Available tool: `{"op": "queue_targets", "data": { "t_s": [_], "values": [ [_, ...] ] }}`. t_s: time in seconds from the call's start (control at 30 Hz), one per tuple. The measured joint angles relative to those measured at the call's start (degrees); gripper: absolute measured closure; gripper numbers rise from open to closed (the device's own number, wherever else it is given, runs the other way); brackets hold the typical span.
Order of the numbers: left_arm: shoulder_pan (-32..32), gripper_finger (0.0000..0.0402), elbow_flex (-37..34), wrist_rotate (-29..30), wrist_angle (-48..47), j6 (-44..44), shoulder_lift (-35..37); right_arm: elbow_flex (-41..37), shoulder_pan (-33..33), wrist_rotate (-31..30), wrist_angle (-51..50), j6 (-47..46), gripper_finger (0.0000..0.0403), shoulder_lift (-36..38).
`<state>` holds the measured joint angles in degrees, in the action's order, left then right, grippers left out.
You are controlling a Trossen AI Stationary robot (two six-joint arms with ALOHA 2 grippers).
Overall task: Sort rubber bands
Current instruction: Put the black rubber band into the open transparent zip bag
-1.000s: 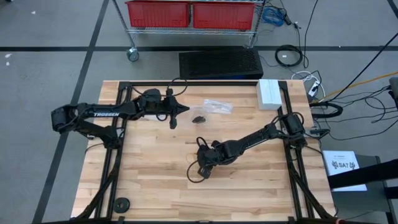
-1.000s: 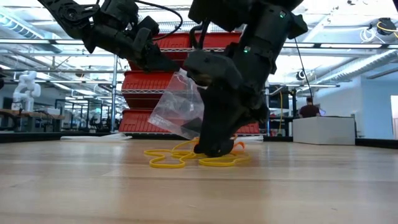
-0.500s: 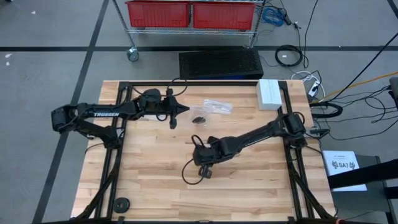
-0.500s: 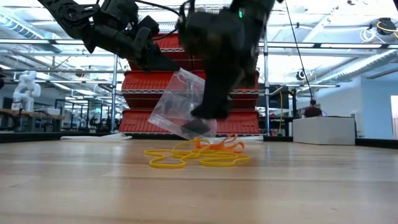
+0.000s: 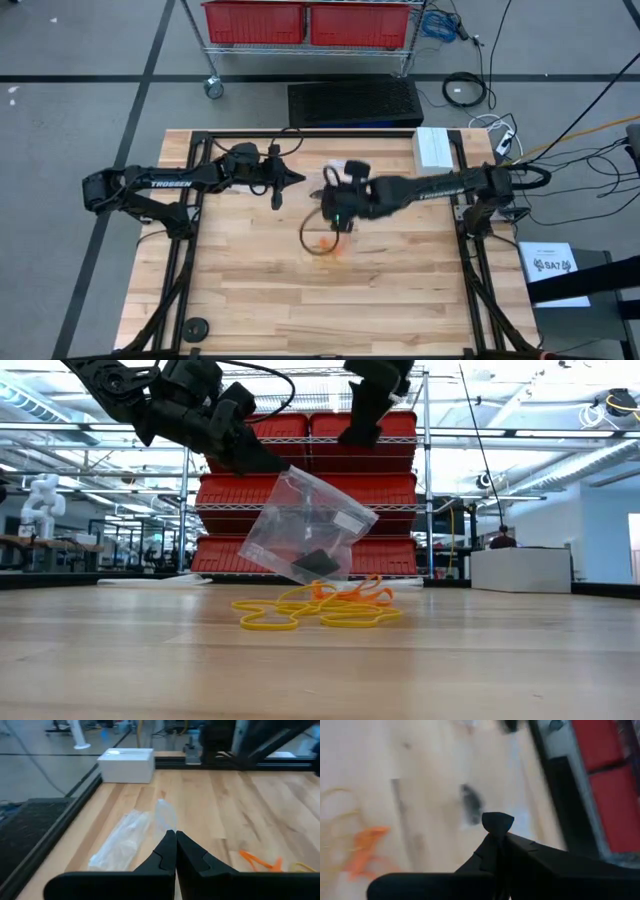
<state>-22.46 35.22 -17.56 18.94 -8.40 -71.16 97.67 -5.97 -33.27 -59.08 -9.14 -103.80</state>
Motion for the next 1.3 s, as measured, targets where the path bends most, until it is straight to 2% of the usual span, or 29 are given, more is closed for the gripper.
{"op": "queue_targets", "data": {
  "t_s": [0.1,0.23,0.53,0.73,0.97,1.3],
  "values": [
    [0.0,0.0398,0.0,-0.4,0.1,0.0,0.0,0.0,3.9,1.5,3.0,8.6,0.0402,0.3],
    [0.0,0.0398,0.0,-0.4,0.0,0.1,0.0,-0.1,8.6,8.9,7.0,17.2,0.0403,-0.2],
    [0.0,0.0398,0.0,-0.4,0.1,0.1,0.0,-4.3,13.9,20.9,13.7,24.4,0.0403,-0.8],
    [0.0,0.0398,0.0,-0.4,0.1,0.0,0.0,-5.5,15.5,22.0,15.9,25.5,0.0403,-0.8],
    [0.0,0.0398,0.0,-0.4,0.2,0.0,0.0,-5.5,16.9,26.0,16.9,25.7,0.0403,-0.8],
    [0.0,0.0398,0.0,-0.2,0.1,0.0,0.0,-5.6,18.2,25.9,15.8,26.1,0.0403,-0.8]
  ]
}}
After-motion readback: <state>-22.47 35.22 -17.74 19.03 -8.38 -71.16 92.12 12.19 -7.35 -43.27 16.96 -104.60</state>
